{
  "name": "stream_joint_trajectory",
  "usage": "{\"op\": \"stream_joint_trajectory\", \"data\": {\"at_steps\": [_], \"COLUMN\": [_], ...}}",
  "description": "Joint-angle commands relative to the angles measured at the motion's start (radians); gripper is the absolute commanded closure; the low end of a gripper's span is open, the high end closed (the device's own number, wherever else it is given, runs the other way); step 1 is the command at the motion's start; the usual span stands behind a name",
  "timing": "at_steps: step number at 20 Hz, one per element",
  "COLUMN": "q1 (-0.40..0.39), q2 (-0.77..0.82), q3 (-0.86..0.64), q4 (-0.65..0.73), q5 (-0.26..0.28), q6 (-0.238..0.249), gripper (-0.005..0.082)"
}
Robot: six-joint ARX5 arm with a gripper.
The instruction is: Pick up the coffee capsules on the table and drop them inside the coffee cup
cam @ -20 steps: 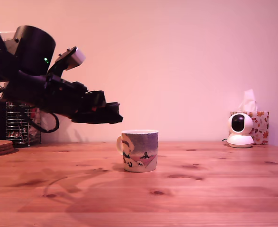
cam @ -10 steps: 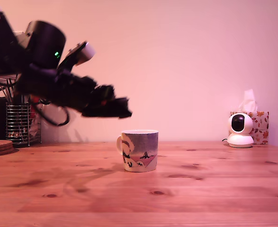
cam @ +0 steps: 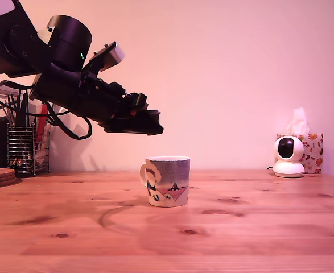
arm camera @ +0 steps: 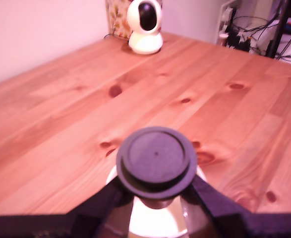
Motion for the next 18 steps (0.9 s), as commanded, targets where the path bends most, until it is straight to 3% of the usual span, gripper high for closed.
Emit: {"op": "stream_joint_trajectory", "data": {"at_steps": [1, 3, 18], "q1": [-0.002, -0.002, 0.003], "q2": [0.005, 0.010, 0.044], "q3": [0.012, 0.012, 0.023], "q4": [0.000, -0.014, -0.049], "q5": [-0.012, -0.037, -0.037], "q6": [-0.003, -0.003, 0.006], "gripper": [0.0624, 0.0624, 0.0624]}}
